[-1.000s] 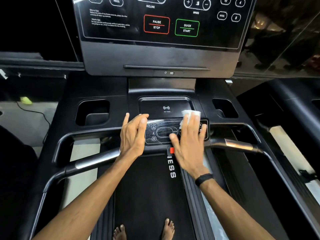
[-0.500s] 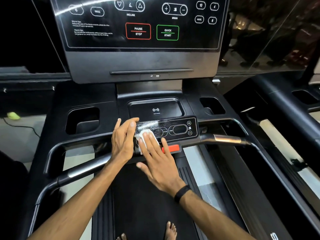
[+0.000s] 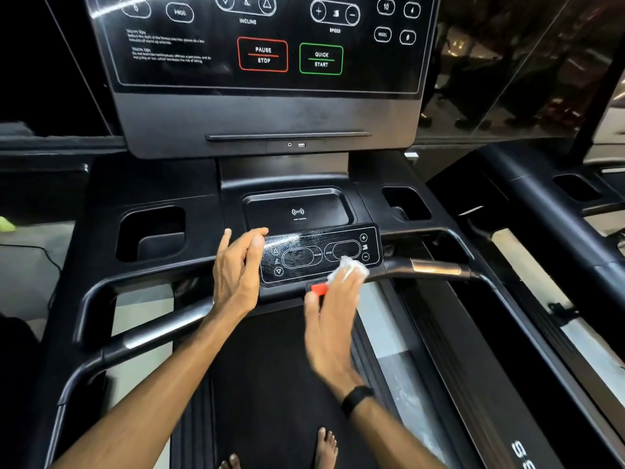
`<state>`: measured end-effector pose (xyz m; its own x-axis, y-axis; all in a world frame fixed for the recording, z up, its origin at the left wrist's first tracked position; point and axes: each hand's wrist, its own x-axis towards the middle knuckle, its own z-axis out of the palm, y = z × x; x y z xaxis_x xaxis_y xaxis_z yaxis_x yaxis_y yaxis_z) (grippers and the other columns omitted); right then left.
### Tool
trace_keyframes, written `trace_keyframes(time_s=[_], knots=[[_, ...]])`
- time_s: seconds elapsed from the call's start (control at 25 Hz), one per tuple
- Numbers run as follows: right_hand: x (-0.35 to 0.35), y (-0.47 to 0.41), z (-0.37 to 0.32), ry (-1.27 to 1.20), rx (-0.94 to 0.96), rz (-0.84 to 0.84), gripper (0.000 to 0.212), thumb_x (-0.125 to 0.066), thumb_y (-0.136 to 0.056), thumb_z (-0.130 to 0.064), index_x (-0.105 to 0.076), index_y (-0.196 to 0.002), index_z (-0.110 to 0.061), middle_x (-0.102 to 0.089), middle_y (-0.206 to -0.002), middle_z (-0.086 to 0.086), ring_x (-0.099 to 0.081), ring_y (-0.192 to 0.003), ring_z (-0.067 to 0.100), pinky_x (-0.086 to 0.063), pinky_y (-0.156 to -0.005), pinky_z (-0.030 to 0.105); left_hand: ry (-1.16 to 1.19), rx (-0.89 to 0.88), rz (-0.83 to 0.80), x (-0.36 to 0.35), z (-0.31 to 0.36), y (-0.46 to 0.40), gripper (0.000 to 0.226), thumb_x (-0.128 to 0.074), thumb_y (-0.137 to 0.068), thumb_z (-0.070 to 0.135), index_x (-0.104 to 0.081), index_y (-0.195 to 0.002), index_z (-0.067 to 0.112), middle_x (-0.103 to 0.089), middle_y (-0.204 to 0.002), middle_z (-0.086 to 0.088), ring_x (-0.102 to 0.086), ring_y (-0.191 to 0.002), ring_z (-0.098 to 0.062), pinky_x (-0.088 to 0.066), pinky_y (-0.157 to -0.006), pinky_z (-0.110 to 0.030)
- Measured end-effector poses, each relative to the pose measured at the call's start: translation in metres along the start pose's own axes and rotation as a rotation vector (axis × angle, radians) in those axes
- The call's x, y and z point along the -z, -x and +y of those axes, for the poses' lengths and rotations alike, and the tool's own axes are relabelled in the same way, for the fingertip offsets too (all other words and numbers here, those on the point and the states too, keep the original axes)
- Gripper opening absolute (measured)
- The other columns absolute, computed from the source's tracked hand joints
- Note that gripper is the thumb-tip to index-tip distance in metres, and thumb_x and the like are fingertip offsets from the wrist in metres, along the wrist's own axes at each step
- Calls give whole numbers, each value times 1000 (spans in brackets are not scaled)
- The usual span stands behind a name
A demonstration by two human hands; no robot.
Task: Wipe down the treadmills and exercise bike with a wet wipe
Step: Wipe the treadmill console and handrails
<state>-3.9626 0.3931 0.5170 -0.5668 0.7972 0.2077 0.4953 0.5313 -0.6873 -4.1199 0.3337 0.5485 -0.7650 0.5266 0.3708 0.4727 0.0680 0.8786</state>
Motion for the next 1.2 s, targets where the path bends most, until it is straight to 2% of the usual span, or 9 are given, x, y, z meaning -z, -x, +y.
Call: trace_keyframes(time_s=[0.08, 0.16, 0.28, 0.48, 0.64, 0.8, 0.92, 1.04, 1.2], knots=[[-10, 14, -17, -83, -2, -43, 77, -16, -101, -49, 15, -158, -7, 19, -167, 6, 22, -152, 20, 9, -125, 43, 0, -6, -1, 1, 1, 1, 78, -19, -100, 65, -70, -119, 9, -54, -63, 5, -59, -70, 1, -20, -123, -46], [-6, -12, -12, -157, -146, 53, 80, -20, -99, -47, 2, -157, 3, 6, -167, 15, 14, -153, 21, 9, -125, 40, -10, -2, -9, 2, 2, 2, 70, -23, -101, 56, -70, -118, 7, -58, -77, 15, -58, -67, 0, -21, -123, -49], [12, -49, 3, -259, -387, 217, 72, -34, -107, -34, 3, -156, 4, 5, -166, 15, 16, -153, 23, 9, -124, 40, -13, 5, -10, 0, 4, 1, 63, -26, -101, 47, -70, -116, 4, -55, -65, 31, -55, -66, 10, -21, -123, -50], [-14, 1, -24, -370, -190, 98, 76, -33, -108, -35, 22, -155, -11, 30, -163, -1, 28, -148, 4, 14, -123, 28, -24, 34, 6, 1, -3, 0, 64, -26, -100, 49, -72, -115, 7, -65, -75, -13, -55, -72, 7, -21, -123, -45], [-11, -13, -10, -385, -257, 136, 76, -31, -106, -38, 17, -157, -9, 27, -162, -6, 26, -148, 1, 11, -119, 15, -32, 37, -9, 0, -3, 0, 65, -26, -99, 50, -72, -116, 7, -70, -86, -18, -63, -82, -10, -21, -123, -44], [-14, 14, -21, -345, -196, 84, 76, -36, -108, -35, 17, -158, -13, 26, -164, -7, 22, -148, -2, 9, -120, 16, -26, 37, -26, 2, -5, -1, 65, -25, -100, 50, -71, -117, 7, -70, -88, -22, -61, -80, -12, -20, -122, -46], [-35, 42, -37, -270, -76, 21, 80, -36, -107, -38, 20, -157, -11, 25, -165, -2, 16, -154, 12, 4, -126, 34, -25, 28, -23, 2, -6, -1, 66, -23, -100, 51, -71, -117, 9, -71, -88, -19, -65, -83, -17, -21, -122, -47], [-44, 57, -39, -132, 6, -71, 80, -34, -106, -42, 18, -156, -9, 27, -165, 2, 23, -152, 14, 10, -124, 36, -17, 47, -26, 2, -6, -1, 67, -22, -100, 51, -71, -118, 8, -71, -89, -19, -67, -86, -23, -21, -122, -46], [-49, 58, -36, 30, -6, -66, 74, -22, -105, -49, 15, -158, -11, 30, -163, 0, 26, -151, 20, 10, -124, 46, 13, 70, -44, 6, -4, 0, 67, -22, -100, 50, -72, -115, 8, -62, -65, -2, -58, -70, -14, -22, -122, -46]])
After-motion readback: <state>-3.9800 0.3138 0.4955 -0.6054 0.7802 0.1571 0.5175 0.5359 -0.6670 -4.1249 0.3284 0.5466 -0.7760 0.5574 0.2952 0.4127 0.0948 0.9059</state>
